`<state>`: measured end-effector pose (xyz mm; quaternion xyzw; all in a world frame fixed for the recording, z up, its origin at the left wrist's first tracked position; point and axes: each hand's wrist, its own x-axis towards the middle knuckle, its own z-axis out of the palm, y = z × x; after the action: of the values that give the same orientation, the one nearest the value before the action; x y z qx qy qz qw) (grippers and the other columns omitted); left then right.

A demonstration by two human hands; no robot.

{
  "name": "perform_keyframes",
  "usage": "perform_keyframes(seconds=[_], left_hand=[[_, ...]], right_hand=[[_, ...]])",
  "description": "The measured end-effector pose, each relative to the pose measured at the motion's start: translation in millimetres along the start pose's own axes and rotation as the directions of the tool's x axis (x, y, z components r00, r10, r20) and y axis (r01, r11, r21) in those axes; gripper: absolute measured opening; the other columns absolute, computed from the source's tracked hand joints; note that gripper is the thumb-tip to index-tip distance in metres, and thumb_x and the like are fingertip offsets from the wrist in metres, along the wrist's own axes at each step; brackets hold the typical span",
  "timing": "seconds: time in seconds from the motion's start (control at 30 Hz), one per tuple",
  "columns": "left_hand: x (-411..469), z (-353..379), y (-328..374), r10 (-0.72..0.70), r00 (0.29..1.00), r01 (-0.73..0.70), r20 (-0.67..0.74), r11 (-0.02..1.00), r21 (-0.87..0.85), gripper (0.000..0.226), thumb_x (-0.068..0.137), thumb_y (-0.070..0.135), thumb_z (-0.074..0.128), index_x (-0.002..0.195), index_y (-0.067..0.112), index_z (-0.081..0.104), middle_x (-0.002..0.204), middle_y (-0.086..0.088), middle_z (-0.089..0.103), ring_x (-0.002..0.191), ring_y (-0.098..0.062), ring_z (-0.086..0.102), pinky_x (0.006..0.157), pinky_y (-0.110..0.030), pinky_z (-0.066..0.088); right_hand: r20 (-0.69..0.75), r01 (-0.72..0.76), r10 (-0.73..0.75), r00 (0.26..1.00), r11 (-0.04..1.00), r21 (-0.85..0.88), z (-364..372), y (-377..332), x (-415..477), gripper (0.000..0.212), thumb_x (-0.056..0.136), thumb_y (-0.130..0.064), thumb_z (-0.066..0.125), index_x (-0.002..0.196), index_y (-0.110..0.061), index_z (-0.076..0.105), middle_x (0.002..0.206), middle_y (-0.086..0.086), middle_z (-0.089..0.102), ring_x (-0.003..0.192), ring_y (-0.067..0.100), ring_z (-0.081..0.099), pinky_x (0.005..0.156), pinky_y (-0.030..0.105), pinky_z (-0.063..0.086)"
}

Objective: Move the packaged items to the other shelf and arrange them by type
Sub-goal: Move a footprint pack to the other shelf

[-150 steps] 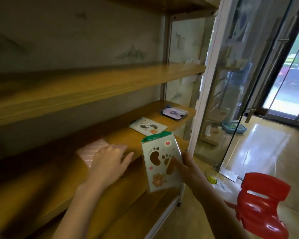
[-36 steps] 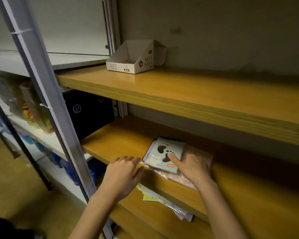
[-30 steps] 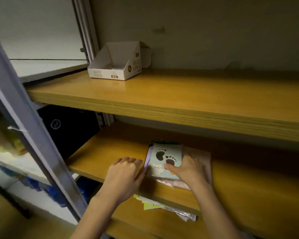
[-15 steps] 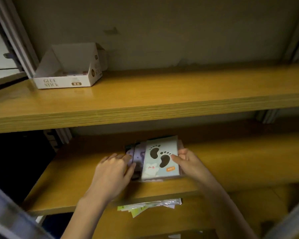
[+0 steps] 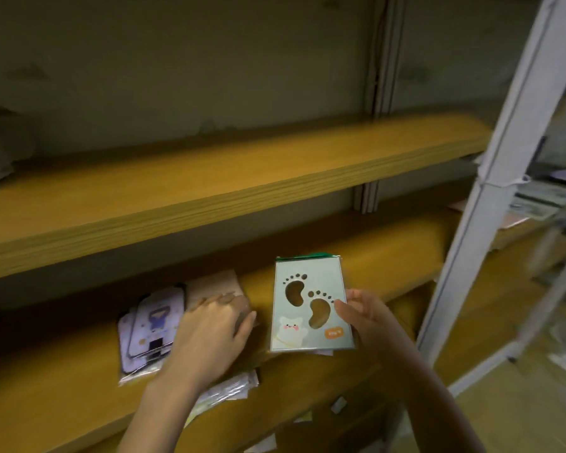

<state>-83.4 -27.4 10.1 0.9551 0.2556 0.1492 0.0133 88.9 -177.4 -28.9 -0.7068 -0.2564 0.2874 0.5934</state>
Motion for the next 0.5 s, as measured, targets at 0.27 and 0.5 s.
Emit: perform_keyframes(seconds=[0.27, 0.5], left_hand=[[38.6, 24.7, 135.9, 0.105, 0.993, -0.102, 0.048, 0.993, -0.050, 0.039, 0.096, 0.045, 0.031, 0.127, 0.029, 0.049, 0.130, 0.007, 0.054, 0.120, -0.012, 0.047, 0.096, -0.029, 0.037], [70.6, 59.4, 267.4, 0.160, 0.985, -0.155, 0.060, 0.985, -0.082, 0.043, 0.095, 0.047, 0.031, 0.132, 0.030, 0.044, 0.135, 0.010, 0.050, 0.124, -0.008, 0.044, 0.097, -0.025, 0.038]], right_hand=[[-0.032, 0.015, -0.012, 0.999, 0.998, 0.068, -143.5, 19.5, -28.8, 0.023, 0.091, -0.018, 0.053, 0.110, -0.004, 0.050, 0.106, 0.015, 0.067, 0.088, 0.022, 0.071, 0.070, 0.035, 0.059], [-0.149, 0.071, -0.063, 0.987, 0.996, 0.048, -278.0, 40.5, -59.9, 0.008, 0.092, -0.011, 0.049, 0.099, -0.010, 0.053, 0.090, 0.007, 0.069, 0.072, 0.010, 0.071, 0.057, 0.021, 0.056]])
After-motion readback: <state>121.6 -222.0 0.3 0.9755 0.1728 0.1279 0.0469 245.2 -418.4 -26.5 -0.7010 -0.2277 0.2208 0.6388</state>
